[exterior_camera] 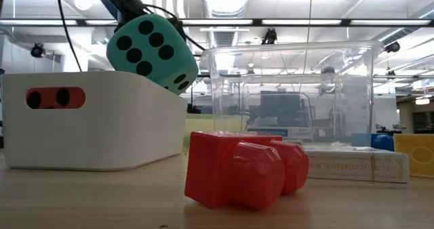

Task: Pick & Place Toys
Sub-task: Put the green game piece into the yellow bin

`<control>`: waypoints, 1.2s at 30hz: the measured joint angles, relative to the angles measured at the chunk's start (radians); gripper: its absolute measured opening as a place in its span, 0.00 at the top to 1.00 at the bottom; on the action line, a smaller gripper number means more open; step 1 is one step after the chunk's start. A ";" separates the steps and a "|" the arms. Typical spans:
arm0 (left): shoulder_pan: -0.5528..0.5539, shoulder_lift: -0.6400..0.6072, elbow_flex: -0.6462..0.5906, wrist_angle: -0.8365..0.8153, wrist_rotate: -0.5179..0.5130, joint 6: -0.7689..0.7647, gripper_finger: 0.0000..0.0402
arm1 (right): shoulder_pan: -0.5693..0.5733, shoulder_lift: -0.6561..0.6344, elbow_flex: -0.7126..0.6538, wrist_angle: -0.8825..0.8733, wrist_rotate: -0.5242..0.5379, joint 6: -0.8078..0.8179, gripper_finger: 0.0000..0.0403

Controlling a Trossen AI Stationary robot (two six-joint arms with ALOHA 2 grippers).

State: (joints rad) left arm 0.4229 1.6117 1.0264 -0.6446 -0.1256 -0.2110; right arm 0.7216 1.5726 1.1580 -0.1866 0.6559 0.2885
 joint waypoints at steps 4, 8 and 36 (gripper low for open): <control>0.001 0.033 -0.004 -0.018 0.004 0.006 0.71 | -0.002 -0.001 0.000 0.012 0.000 0.000 0.39; 0.000 0.031 -0.008 -0.007 0.014 0.006 0.71 | -0.006 -0.001 0.000 0.019 0.001 0.000 0.39; 0.000 0.030 -0.078 0.029 0.022 -0.006 0.48 | -0.007 -0.001 0.000 0.022 0.001 0.000 0.39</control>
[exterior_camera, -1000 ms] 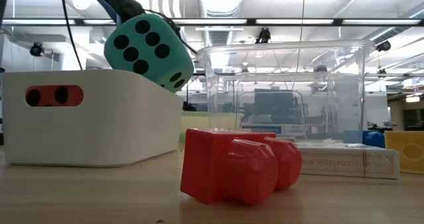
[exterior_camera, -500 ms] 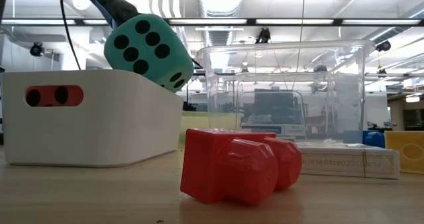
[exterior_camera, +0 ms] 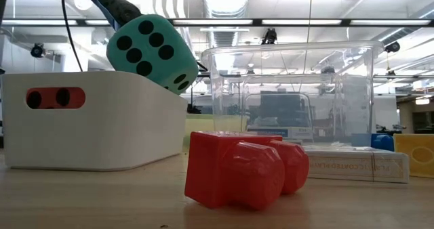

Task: Pick & Place Toys
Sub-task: Put the green game piece into the yellow bin, then put the dark blue game piece into the yellow bin

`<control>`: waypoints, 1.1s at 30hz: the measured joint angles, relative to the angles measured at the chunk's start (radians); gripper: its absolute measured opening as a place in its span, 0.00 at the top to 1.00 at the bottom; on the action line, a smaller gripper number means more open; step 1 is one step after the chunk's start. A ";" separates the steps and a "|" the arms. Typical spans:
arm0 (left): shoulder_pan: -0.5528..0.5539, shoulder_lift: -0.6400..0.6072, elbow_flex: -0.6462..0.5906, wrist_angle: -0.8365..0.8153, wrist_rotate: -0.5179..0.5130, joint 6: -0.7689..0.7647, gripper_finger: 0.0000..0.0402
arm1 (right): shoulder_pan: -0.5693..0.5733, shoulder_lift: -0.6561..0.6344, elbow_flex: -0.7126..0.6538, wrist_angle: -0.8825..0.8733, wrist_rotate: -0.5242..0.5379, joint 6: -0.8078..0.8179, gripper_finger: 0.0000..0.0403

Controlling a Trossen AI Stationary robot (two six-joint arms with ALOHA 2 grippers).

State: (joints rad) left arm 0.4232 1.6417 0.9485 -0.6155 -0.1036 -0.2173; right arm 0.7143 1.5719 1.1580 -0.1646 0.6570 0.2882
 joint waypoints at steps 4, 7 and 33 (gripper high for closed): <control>0.000 0.000 0.000 0.002 0.000 -0.014 0.36 | 0.000 0.000 0.000 -0.001 0.000 0.000 0.39; 0.000 0.000 0.000 0.010 0.000 -0.023 0.30 | 0.001 0.000 0.000 -0.002 0.000 0.000 0.39; -0.051 -0.222 0.070 -0.172 0.022 -0.154 0.19 | -0.002 -0.018 0.000 -0.149 0.149 0.153 0.39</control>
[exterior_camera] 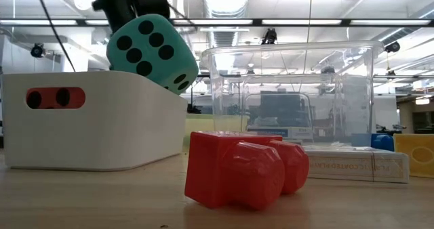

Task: Pick & Place Toys
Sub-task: Put the dark blue game piece into the yellow bin

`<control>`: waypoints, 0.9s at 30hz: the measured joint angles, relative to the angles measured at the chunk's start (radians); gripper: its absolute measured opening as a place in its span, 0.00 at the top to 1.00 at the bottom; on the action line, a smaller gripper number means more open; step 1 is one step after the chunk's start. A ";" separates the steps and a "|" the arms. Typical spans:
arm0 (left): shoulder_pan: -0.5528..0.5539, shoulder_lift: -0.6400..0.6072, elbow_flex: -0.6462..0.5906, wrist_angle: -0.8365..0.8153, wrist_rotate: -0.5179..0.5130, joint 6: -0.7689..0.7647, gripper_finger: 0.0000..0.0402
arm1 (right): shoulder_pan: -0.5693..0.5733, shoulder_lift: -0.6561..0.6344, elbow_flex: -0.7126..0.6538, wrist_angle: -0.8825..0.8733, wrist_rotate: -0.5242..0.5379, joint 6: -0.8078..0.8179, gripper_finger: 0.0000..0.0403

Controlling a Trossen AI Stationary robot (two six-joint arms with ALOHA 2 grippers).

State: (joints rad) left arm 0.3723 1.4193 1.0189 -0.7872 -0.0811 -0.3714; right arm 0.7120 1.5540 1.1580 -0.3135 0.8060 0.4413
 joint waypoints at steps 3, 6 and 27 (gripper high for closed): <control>-0.070 -0.078 -0.010 -0.005 0.019 -0.060 0.19 | 0.000 -0.032 0.000 -0.111 0.061 0.190 0.39; -0.172 -0.139 -0.010 0.000 0.016 -0.108 0.19 | 0.000 -0.081 0.000 -0.213 0.091 0.409 0.39; -0.801 -0.174 -0.010 0.137 -0.426 -0.359 0.19 | 0.145 -0.112 0.000 -0.599 0.043 1.159 0.75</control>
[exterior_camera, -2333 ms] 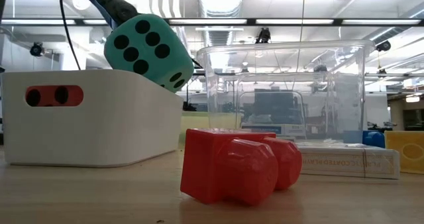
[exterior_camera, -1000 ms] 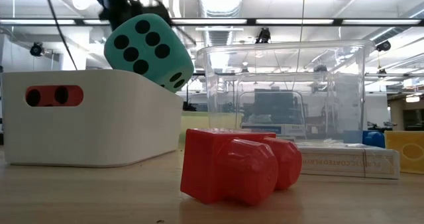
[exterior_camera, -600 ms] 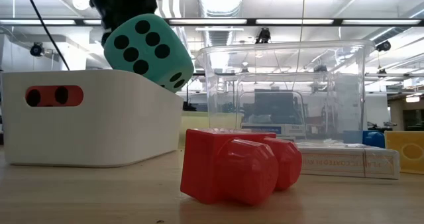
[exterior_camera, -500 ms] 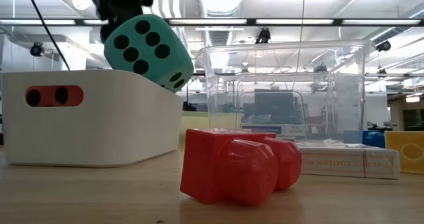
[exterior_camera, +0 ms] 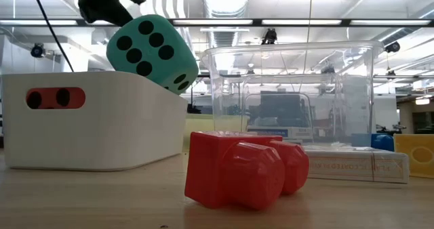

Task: Pick & Place Toys
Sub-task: Put the dark blue game piece into the yellow bin

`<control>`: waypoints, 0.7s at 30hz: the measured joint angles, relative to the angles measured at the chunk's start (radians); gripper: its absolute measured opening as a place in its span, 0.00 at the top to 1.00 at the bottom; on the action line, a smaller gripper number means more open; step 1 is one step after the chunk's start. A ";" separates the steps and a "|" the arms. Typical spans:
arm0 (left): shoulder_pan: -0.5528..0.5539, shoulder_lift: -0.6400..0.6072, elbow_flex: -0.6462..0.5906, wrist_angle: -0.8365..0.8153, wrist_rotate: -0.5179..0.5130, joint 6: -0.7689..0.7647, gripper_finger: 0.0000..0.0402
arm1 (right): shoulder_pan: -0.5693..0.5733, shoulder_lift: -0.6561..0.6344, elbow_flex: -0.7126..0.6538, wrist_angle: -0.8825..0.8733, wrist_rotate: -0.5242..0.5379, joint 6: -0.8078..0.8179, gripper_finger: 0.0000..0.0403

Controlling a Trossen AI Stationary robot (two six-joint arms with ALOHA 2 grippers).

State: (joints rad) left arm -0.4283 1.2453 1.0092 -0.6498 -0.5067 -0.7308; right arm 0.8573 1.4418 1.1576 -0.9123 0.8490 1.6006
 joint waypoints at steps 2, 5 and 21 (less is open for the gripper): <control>-0.015 0.000 0.000 0.000 -0.022 -0.014 0.19 | 0.028 0.000 0.000 -0.003 -0.036 0.027 0.77; -0.029 0.003 0.000 0.001 -0.038 -0.030 0.19 | 0.056 0.009 -0.017 -0.002 -0.094 0.080 0.81; -0.030 0.016 -0.016 0.022 -0.044 -0.030 0.19 | -0.003 0.046 -0.254 0.003 -0.037 0.330 0.88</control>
State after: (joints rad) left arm -0.4583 1.2617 0.9936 -0.6278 -0.5504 -0.7603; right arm 0.8542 1.4879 0.9036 -0.9098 0.8117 1.9305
